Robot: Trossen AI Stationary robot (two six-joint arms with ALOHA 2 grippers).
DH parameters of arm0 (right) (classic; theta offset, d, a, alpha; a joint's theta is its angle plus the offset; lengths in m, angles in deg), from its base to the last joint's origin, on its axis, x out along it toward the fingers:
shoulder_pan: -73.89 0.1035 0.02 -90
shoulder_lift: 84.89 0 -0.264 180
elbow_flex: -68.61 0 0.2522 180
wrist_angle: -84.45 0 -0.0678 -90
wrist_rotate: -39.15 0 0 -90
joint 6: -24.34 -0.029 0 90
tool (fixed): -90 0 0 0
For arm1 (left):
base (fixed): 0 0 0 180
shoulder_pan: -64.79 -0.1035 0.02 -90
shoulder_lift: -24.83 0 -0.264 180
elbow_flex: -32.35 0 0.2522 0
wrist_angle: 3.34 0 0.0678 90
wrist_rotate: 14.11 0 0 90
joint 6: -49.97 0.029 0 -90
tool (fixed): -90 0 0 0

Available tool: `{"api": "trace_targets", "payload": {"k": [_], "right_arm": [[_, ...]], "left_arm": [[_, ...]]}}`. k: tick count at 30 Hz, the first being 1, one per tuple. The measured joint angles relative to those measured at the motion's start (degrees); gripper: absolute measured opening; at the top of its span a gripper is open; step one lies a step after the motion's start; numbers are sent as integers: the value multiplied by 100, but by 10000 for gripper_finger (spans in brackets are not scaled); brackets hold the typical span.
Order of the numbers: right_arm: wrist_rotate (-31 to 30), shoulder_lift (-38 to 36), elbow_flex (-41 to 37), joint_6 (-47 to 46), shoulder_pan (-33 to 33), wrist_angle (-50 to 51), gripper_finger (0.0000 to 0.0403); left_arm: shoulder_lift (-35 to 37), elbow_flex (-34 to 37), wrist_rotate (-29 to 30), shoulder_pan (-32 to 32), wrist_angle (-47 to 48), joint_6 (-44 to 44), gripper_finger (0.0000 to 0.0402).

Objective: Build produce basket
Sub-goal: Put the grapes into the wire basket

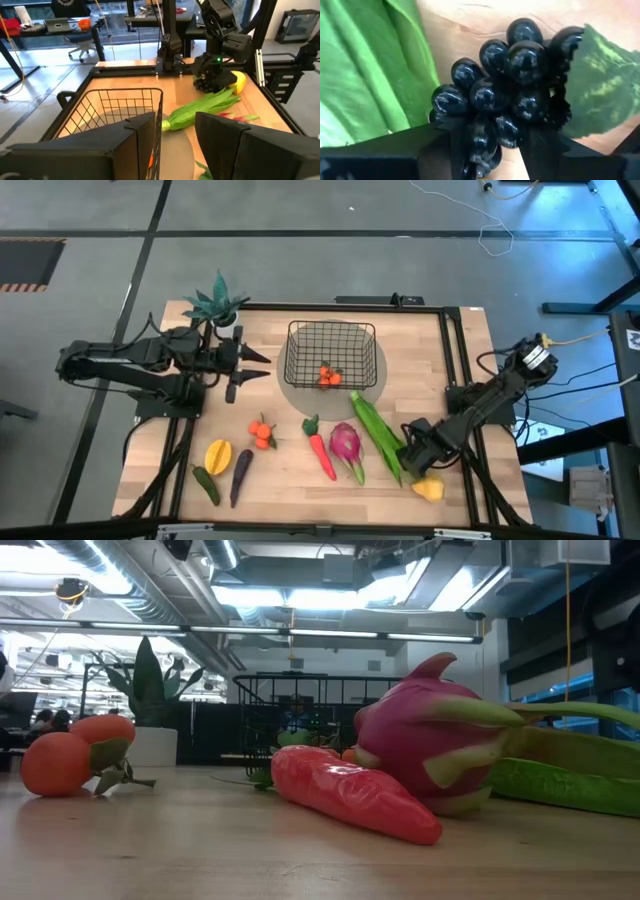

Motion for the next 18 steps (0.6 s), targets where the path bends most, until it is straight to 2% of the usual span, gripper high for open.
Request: {"api": "trace_targets", "payload": {"k": [6,9,13,15,18], "right_arm": [[69,24,48,38,-3,74,148],[39,45,251,65,-1,240,109],[-56,59,590,344,4,696,29],[-80,59,752,461,0,977,18],[-76,58,1050,493,-5,1372,22]], "left_arm": [[-138,0,1,-2,12,1,131],[-198,0,1,-1,11,2,131],[-209,0,2,-2,-1,2,131],[-209,0,2,-2,1,2,131],[-207,0,2,-1,1,2,131]]}}
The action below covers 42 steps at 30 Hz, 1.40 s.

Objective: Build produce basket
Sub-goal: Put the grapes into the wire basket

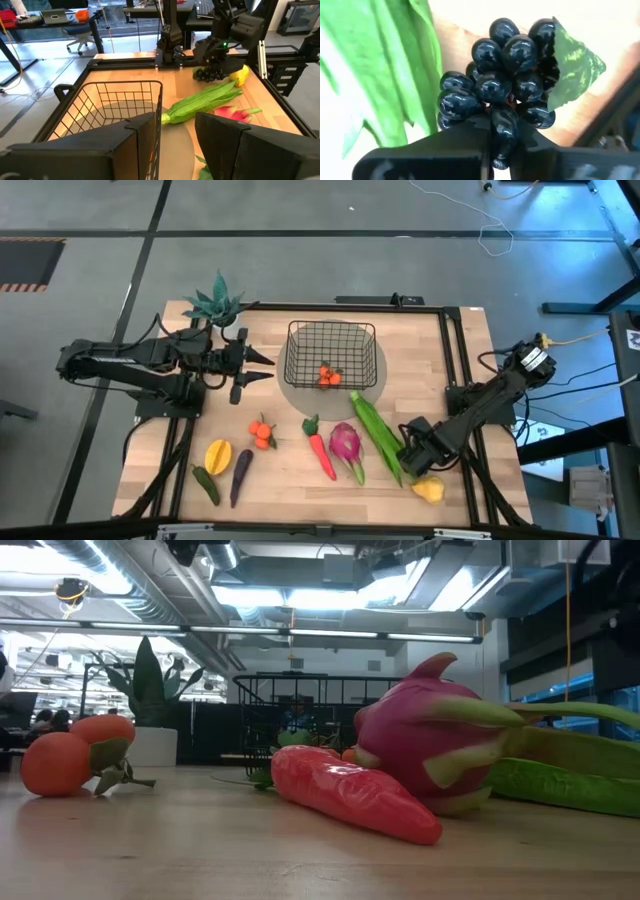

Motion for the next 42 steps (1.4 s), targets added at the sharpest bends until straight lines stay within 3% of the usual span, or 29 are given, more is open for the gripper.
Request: {"api": "trace_targets", "payload": {"k": [5,10,15,20,23,27,33,38,42], "right_arm": [[-479,-4,785,364,-32,625,13],[-2117,-11,1691,1330,-325,804,11],[-3805,-15,2259,3433,-936,198,12],[-4601,-17,2425,5958,-1929,-936,12],[-4339,2,2425,7265,-2699,-1922,12],[-3173,219,2432,8347,-3675,-2935,12],[-1969,874,2430,8536,-4607,-3058,12],[-1838,1393,2423,8441,-4977,-2961,14],[-1399,1569,2423,8435,-5101,-2862,40]], "left_arm": [[3,0,0,-1,0,2,131],[5,0,0,0,0,2,131],[5,0,0,-1,-22,2,131],[5,0,0,0,-35,2,131],[5,0,0,0,-35,2,131],[5,0,0,0,-35,2,131],[5,2,0,1,-33,2,131],[5,2,0,0,-33,2,131],[5,4,-1,1,-28,2,131]]}}
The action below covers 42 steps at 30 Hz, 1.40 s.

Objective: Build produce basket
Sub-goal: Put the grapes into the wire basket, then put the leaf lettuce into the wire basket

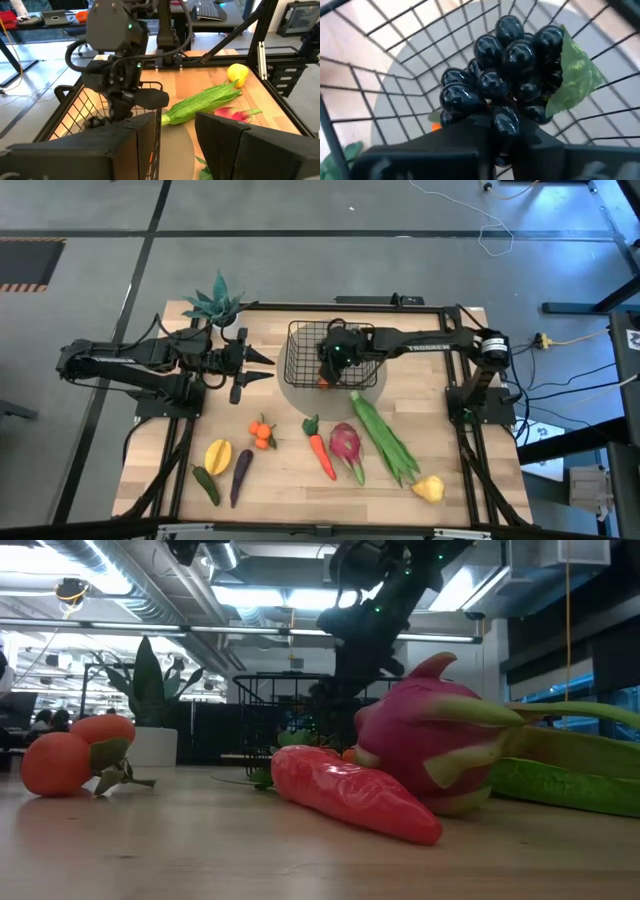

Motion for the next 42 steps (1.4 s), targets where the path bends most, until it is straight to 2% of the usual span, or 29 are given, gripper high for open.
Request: {"api": "trace_targets", "payload": {"k": [9,16,18,24,27,33,38,42], "right_arm": [[91,-42,2,274,-73,-186,140],[133,-206,7,235,-136,-250,176],[403,-351,7,60,-145,-71,178],[1709,-881,11,-377,-17,783,178],[2007,-1147,11,-383,241,1415,179],[2040,-1610,9,-1210,1098,2920,179],[2046,-1795,9,-2389,2132,4019,179],[2043,-1836,9,-3499,2990,4358,179]], "left_arm": [[0,0,1,0,0,0,131],[0,0,1,0,-2,0,131],[2,0,1,-2,-1,0,131],[2,0,1,-1,3,-2,131],[2,0,1,-1,4,-2,131],[2,0,1,0,20,-2,131],[2,0,-1,0,17,-2,131],[2,0,1,0,20,-2,131]]}}
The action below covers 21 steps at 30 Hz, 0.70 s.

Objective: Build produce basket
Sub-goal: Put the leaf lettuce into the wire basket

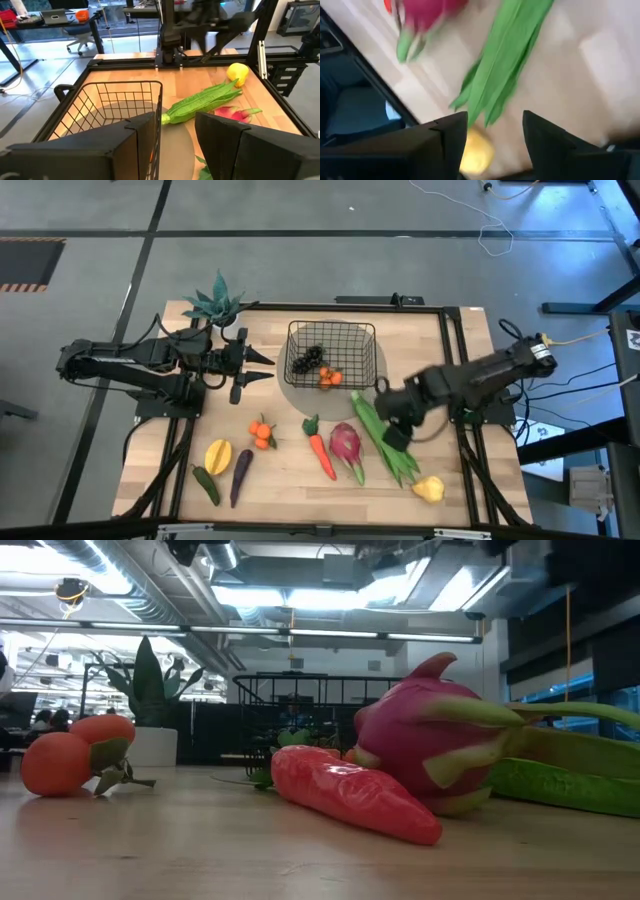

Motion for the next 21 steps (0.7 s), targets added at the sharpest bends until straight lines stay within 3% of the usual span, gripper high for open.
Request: {"api": "trace_targets", "payload": {"k": [5,10,14,21], "right_arm": [[-169,25,-2,-1315,973,-120,179],[-1975,90,-260,-1514,1571,-586,179],[-2709,318,-656,-1409,1528,-1056,179],[-2810,865,-1326,-1367,1014,-1626,179]], "left_arm": [[0,0,0,-1,-2,-2,131],[0,0,-1,0,-6,-2,131],[0,0,-1,0,-28,-9,131],[0,0,0,-1,-26,-12,131]]}}
